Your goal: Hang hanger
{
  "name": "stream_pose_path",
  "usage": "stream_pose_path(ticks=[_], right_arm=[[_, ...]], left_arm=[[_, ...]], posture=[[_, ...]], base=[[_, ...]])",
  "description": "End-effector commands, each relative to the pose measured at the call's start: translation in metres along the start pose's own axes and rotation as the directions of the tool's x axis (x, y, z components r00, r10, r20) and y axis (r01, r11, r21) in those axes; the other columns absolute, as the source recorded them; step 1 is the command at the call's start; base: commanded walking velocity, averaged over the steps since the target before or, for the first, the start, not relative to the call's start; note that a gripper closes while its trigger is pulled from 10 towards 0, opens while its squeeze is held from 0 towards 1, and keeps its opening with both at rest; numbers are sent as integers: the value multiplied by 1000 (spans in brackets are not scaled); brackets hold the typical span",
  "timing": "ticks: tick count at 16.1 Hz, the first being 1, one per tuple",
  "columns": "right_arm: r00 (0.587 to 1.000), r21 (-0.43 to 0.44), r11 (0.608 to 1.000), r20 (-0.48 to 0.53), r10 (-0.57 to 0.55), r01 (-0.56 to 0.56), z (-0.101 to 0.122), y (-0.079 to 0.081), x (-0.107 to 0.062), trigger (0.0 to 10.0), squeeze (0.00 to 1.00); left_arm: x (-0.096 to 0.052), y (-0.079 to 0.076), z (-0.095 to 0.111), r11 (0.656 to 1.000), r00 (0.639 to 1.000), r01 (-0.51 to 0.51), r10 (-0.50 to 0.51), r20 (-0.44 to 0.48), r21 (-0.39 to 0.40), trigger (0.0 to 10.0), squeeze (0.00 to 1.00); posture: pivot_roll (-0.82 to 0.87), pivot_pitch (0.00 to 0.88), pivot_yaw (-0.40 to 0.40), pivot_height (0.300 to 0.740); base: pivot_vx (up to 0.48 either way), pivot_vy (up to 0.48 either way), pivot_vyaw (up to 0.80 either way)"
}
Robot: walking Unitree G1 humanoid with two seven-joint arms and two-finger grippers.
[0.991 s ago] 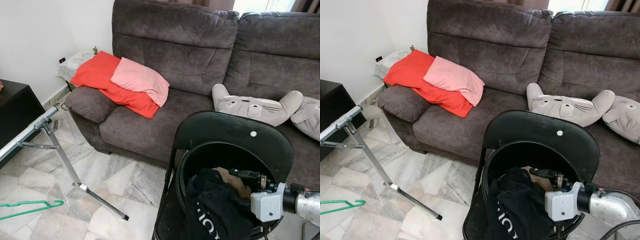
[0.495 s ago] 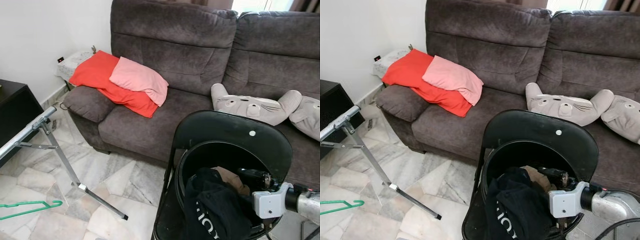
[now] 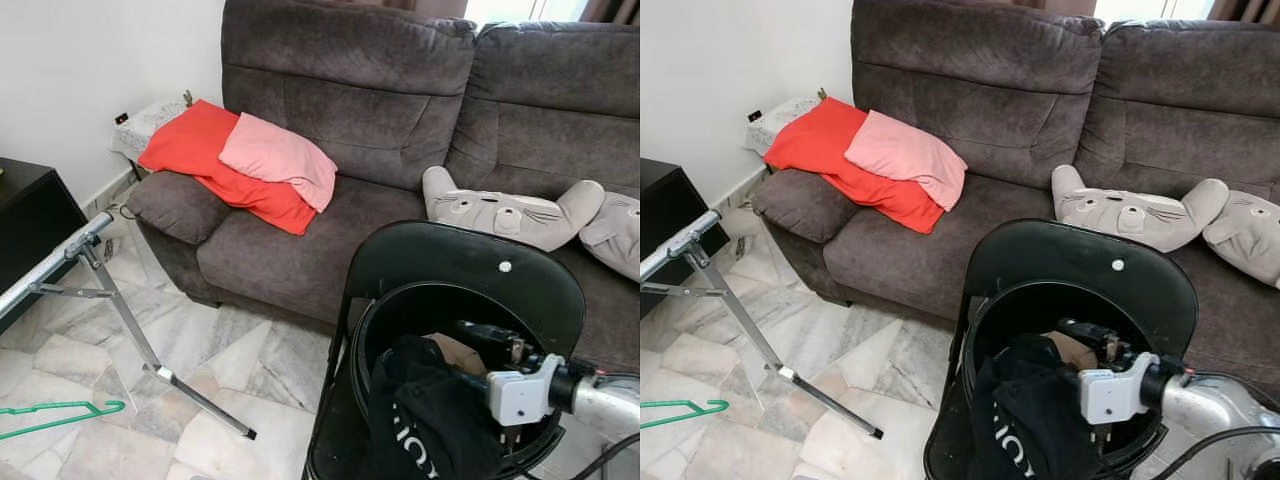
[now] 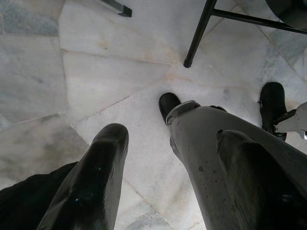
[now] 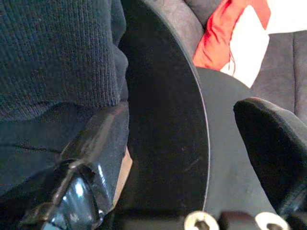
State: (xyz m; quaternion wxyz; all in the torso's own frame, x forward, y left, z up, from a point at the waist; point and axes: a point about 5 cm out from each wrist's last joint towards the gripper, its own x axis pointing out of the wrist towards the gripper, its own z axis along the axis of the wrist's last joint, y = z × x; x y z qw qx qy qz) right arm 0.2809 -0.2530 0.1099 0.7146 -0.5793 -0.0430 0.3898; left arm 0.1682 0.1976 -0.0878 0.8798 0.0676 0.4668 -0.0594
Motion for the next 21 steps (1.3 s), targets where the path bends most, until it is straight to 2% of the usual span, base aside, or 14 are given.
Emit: stream_pose_path(ticks=[1, 4, 10, 19, 21], right_arm=[[1000, 17, 1000, 16, 4, -4, 1, 0, 0, 10000, 0], [998, 24, 998, -11, 63, -62, -3, 8, -6, 10000, 0], [997, 34, 997, -35, 73, -72, -7, 9, -9, 10000, 0], [997, 104, 993, 45, 57, -62, 3, 10, -6, 10000, 0], [995, 153, 985, 73, 66, -77, 7, 11, -7, 10000, 0]], left_arm=[[-1, 1, -7, 1000, 1000, -5, 5, -29, 4, 10000, 0], [-1, 1, -7, 1000, 1000, -2, 2, -29, 5, 10000, 0], [-1, 0, -6, 1000, 1000, 3, -3, -29, 6, 10000, 0], [-1, 0, -7, 1000, 1000, 2, -2, -28, 3, 10000, 0], [-1, 0, -6, 1000, 1000, 4, -3, -27, 5, 10000, 0]], posture=[[-41, 115, 11, 740], [-46, 115, 10, 740], [-47, 115, 8, 740], [-50, 117, 7, 740], [-52, 117, 8, 740]], base=[[0, 0, 0], [0, 0, 0], [0, 0, 0], [0, 0, 0], [0, 0, 0]])
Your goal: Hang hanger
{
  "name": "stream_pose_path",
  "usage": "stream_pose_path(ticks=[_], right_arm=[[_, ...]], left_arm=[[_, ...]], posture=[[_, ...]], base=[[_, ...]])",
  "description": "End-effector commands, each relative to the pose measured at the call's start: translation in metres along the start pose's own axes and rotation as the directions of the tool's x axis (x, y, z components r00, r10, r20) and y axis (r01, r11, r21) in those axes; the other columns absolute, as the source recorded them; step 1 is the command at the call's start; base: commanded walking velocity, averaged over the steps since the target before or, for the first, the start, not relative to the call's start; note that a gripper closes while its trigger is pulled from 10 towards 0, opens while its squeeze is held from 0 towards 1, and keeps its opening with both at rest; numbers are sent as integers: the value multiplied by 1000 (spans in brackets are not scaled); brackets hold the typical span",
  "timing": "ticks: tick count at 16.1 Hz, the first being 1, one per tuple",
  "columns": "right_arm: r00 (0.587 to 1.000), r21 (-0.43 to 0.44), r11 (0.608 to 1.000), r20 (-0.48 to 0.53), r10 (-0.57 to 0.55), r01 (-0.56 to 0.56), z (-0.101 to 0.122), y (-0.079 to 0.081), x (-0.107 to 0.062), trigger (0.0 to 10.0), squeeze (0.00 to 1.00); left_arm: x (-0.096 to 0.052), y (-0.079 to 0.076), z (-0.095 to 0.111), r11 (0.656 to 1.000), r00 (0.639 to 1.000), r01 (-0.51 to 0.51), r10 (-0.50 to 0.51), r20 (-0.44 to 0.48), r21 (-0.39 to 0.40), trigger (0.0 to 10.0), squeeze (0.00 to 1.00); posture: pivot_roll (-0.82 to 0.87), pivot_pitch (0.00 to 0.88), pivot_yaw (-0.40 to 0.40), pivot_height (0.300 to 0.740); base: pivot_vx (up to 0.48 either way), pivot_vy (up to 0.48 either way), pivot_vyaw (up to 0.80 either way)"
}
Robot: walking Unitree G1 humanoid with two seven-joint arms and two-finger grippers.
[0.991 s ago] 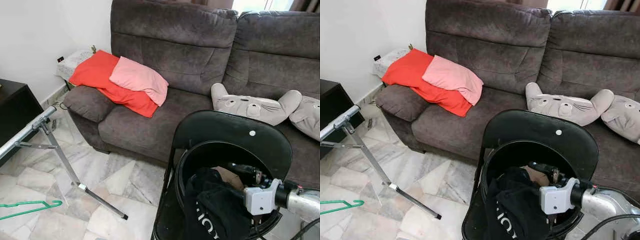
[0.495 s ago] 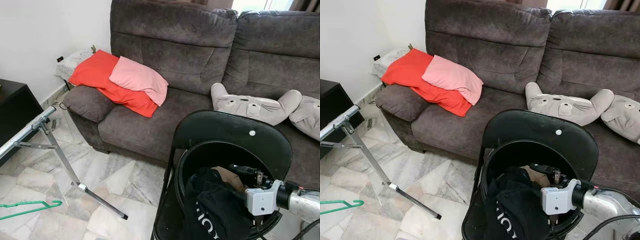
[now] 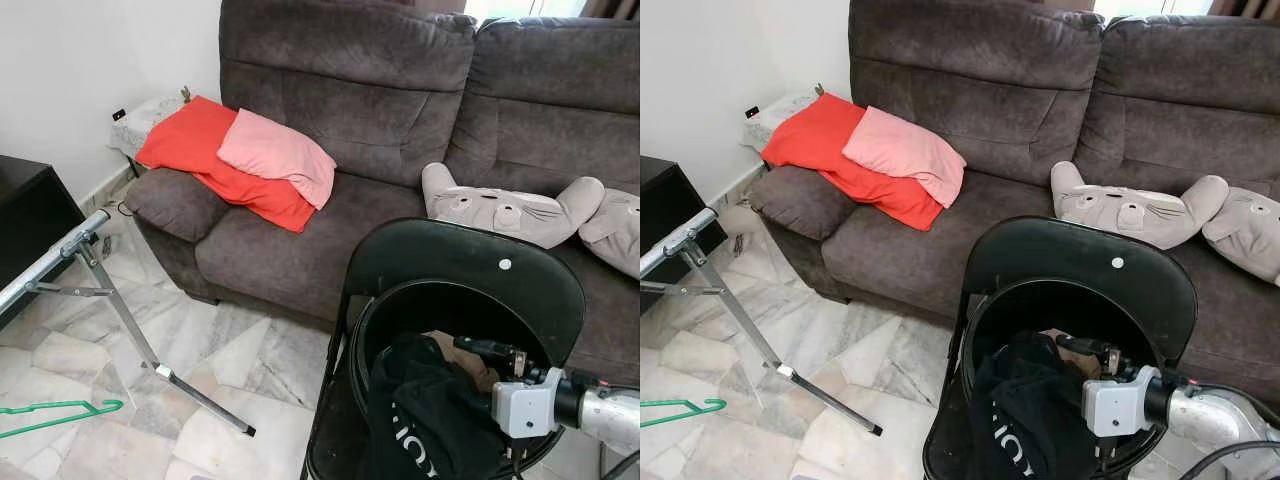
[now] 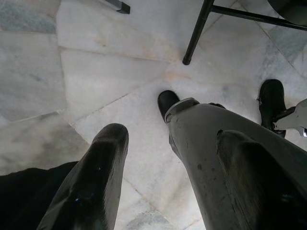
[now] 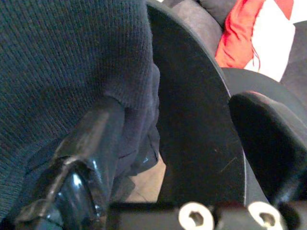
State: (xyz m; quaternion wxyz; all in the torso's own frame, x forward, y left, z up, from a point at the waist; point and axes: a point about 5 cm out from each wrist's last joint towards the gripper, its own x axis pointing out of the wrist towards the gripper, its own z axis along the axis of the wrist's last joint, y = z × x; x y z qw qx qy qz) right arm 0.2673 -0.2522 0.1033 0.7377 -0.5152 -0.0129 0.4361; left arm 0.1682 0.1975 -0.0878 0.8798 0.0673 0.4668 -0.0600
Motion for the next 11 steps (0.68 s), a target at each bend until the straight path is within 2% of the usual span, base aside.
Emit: stream_pose_path(ticks=[1, 5, 7, 11], right_arm=[[1000, 30, 999, 23, -14, 13, 4, -3, -1, 10000, 0], [997, 88, 996, 71, -31, 25, 12, -10, -1, 10000, 0], [989, 142, 989, 136, -54, 34, 24, -19, 2, 10000, 0], [976, 230, 973, 215, -30, -21, 39, -21, 6, 10000, 0]], left_arm=[[-1, 0, -6, 1000, 1000, 3, -2, -27, 5, 10000, 0], [-1, 0, -6, 1000, 1000, 1, -1, -26, 4, 10000, 0], [-1, 0, -6, 1000, 1000, 2, -2, -26, 4, 10000, 0], [-1, 0, -6, 1000, 1000, 5, -5, -26, 3, 10000, 0]], posture=[[-53, 117, 8, 740], [-53, 117, 7, 740], [-55, 118, 7, 740], [-56, 119, 4, 740]], base=[[0, 0, 0], [0, 0, 0], [0, 0, 0], [0, 0, 0]])
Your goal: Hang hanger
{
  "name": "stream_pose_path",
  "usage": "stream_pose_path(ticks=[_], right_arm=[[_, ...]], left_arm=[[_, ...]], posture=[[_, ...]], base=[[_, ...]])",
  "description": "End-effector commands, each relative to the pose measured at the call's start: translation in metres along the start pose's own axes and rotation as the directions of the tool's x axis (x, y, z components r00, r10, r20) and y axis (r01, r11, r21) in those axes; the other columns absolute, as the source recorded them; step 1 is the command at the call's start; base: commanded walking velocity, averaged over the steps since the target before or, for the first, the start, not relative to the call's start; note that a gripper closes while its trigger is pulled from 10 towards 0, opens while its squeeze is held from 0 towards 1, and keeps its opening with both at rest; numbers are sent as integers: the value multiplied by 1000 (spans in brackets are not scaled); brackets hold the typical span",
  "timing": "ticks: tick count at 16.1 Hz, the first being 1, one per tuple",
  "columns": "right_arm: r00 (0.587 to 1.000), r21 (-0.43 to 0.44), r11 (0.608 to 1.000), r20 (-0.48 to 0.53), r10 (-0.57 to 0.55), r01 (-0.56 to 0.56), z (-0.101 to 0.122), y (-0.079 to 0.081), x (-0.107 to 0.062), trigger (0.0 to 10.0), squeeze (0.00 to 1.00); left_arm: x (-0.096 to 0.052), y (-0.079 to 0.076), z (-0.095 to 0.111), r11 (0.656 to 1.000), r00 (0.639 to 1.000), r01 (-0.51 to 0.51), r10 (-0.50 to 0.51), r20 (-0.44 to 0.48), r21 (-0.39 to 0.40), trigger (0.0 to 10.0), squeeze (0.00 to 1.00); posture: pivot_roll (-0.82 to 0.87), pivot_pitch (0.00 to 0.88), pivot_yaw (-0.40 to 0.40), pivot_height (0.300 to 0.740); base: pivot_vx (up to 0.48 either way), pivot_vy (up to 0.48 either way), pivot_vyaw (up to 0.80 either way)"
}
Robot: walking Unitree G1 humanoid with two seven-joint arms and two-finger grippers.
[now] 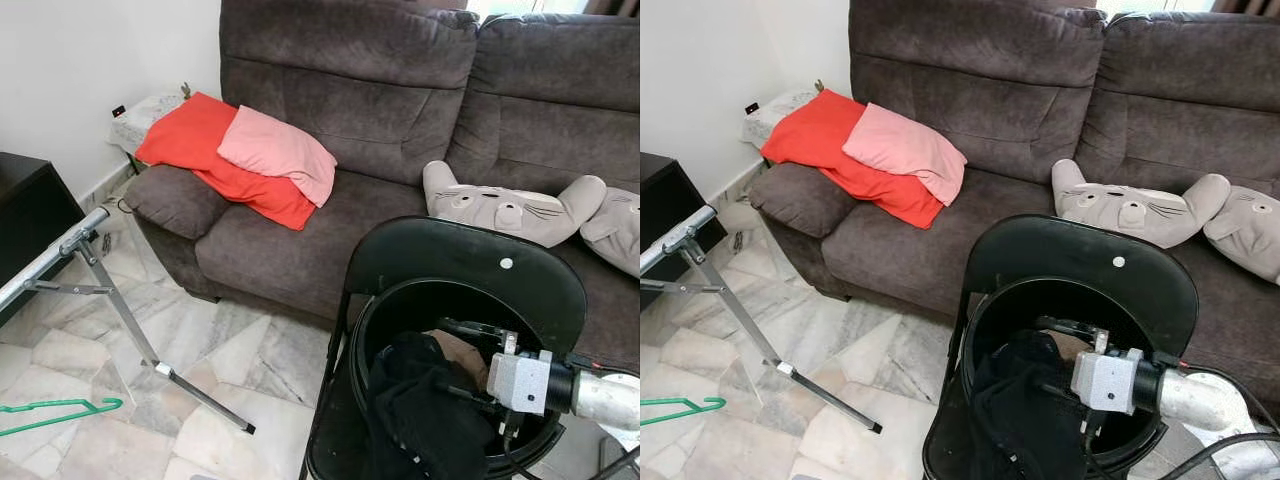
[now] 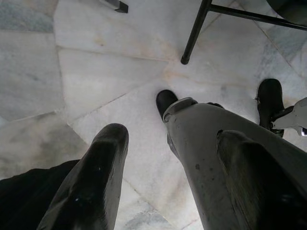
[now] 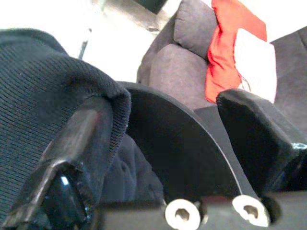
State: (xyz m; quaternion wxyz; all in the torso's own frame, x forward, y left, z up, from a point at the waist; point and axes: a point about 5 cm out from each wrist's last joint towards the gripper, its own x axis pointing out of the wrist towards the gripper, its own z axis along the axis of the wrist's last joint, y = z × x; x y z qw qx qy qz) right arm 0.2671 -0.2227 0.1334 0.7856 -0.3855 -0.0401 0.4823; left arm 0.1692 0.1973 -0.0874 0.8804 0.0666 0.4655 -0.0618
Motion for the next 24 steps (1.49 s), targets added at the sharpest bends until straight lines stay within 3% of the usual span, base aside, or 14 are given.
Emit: stream_pose_path(ticks=[1, 5, 7, 11, 12, 13, 16, 18, 19, 24], right_arm=[[999, 37, 998, 16, 43, -44, 3, 5, 1, 10000, 0], [972, 225, 945, 59, 228, -236, 12, 32, -2, 10000, 0], [957, 273, 918, 108, 269, -289, 21, 39, -1, 10000, 0], [923, 323, 864, 148, 356, -386, 31, 47, -2, 10000, 0], [906, 333, 843, 148, 397, -423, 33, 51, -4, 10000, 0], [873, 358, 797, 152, 463, -486, 36, 59, -7, 10000, 0], [844, 381, 760, 125, 522, -527, 35, 70, -9, 10000, 0], [859, 363, 789, 75, 506, -496, 31, 69, -9, 10000, 0], [893, 380, 815, 78, 442, -437, 33, 61, -11, 10000, 0], [933, 399, 844, 181, 311, -358, 77, 41, -33, 10000, 0]], left_arm=[[-1, 0, -7, 1000, 1000, 3, -3, -29, 2, 10000, 0], [-1, -1, -7, 1000, 1000, 3, -3, -31, -2, 10000, 0], [-1, -1, -7, 1000, 999, 5, -5, -31, 0, 10000, 0], [-1, -1, -6, 1000, 1000, 8, -8, -27, 1, 10000, 0], [-1, -1, -6, 1000, 1000, 9, -9, -28, 1, 10000, 0], [-1, 0, -7, 1000, 1000, 9, -9, -29, 3, 10000, 0], [-1, 0, -7, 1000, 999, 10, -10, -32, 5, 10000, 0], [-1, 0, -6, 1000, 999, 10, -10, -32, 6, 10000, 0], [-1, 0, -6, 1000, 999, 9, -8, -31, 6, 10000, 0], [-1, -1, -5, 1000, 999, 19, -18, -31, 16, 10000, 0]], posture=[[-54, 118, 2, 740], [-54, 118, 1, 740], [-58, 116, 3, 740], [-56, 116, 4, 740], [-55, 116, 4, 740], [-55, 116, 4, 740], [-53, 119, 7, 740], [-54, 119, 7, 740], [-57, 120, 8, 740], [-96, 118, 16, 740]], base=[[0, 0, 0], [0, 0, 0], [0, 0, 0], [0, 0, 0], [0, 0, 0], [0, 0, 0], [0, 0, 0], [0, 0, 0], [0, 0, 0], [0, 0, 0]])
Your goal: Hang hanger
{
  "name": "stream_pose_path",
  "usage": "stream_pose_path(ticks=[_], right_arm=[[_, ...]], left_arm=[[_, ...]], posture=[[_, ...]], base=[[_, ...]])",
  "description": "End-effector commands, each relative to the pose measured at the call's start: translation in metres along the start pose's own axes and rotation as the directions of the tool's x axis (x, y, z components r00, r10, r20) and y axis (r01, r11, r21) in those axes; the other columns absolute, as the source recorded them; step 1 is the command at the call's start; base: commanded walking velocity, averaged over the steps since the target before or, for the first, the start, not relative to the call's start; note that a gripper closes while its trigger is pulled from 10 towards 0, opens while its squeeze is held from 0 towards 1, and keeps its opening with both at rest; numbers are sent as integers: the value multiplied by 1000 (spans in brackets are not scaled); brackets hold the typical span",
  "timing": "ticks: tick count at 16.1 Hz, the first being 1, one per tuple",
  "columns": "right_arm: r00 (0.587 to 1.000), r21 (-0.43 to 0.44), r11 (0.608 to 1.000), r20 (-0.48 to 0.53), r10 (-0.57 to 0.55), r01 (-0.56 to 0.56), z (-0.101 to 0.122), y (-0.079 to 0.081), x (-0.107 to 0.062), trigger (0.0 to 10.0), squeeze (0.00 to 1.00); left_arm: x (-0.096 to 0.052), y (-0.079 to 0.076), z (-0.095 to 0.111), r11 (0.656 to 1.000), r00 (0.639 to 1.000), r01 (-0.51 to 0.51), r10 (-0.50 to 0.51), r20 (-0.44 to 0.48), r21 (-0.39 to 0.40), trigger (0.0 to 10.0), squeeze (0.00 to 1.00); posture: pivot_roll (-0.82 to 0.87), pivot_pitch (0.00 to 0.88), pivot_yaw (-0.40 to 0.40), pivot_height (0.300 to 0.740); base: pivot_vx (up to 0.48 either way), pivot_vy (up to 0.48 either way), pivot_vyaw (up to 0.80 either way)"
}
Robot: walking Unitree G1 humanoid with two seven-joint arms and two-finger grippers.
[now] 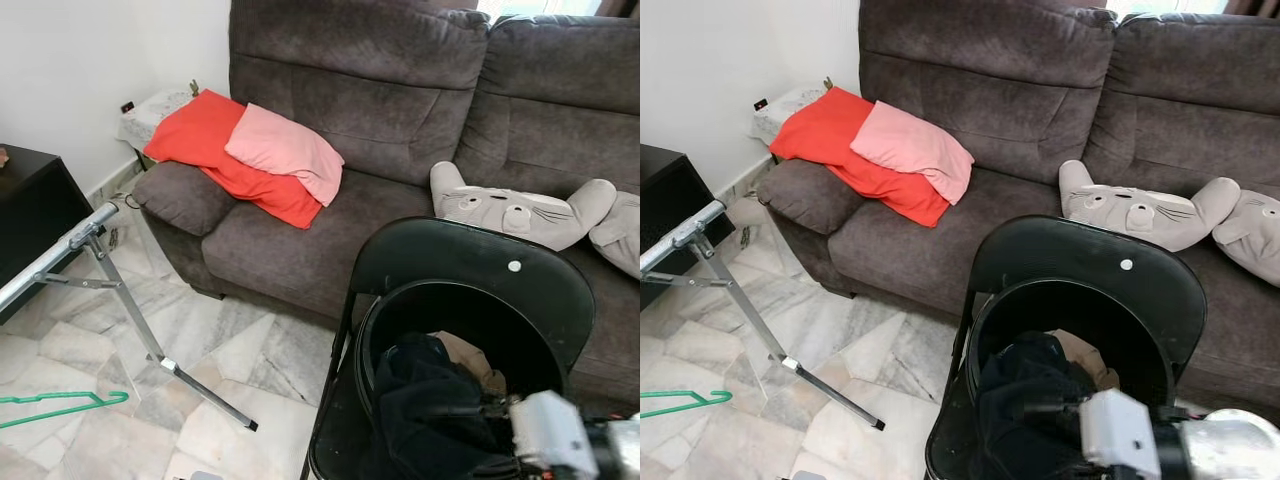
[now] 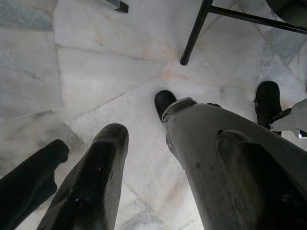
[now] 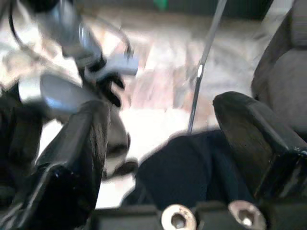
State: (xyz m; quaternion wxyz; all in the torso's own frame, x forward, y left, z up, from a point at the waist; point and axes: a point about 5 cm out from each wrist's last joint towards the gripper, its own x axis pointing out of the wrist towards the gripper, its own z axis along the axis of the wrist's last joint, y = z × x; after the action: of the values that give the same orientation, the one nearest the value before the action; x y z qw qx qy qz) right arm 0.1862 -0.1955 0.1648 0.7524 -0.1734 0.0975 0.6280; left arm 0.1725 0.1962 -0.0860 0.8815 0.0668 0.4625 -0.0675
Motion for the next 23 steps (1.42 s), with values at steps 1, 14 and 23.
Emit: stream_pose_path(ticks=[1, 14, 23], right_arm=[[999, -21, 1000, 50, -11, 12, 18, 2, -3, 10000, 0], [842, -232, 878, -262, -471, 419, -18, 21, -46, 10000, 0], [806, -152, 897, -396, -440, 416, -60, 28, -59, 10000, 0]], left_arm=[[-1, -1, -8, 1000, 999, 13, -13, -37, 12, 10000, 0], [-1, 1, -7, 999, 999, 17, -15, -39, 40, 10000, 0], [-2, 1, -8, 999, 999, 19, -17, -42, 44, 10000, 0]], posture=[[-96, 118, 16, 740], [-147, 79, 46, 740], [-132, 61, 48, 740]], base=[[0, 0, 0], [0, 0, 0], [0, 0, 0]])
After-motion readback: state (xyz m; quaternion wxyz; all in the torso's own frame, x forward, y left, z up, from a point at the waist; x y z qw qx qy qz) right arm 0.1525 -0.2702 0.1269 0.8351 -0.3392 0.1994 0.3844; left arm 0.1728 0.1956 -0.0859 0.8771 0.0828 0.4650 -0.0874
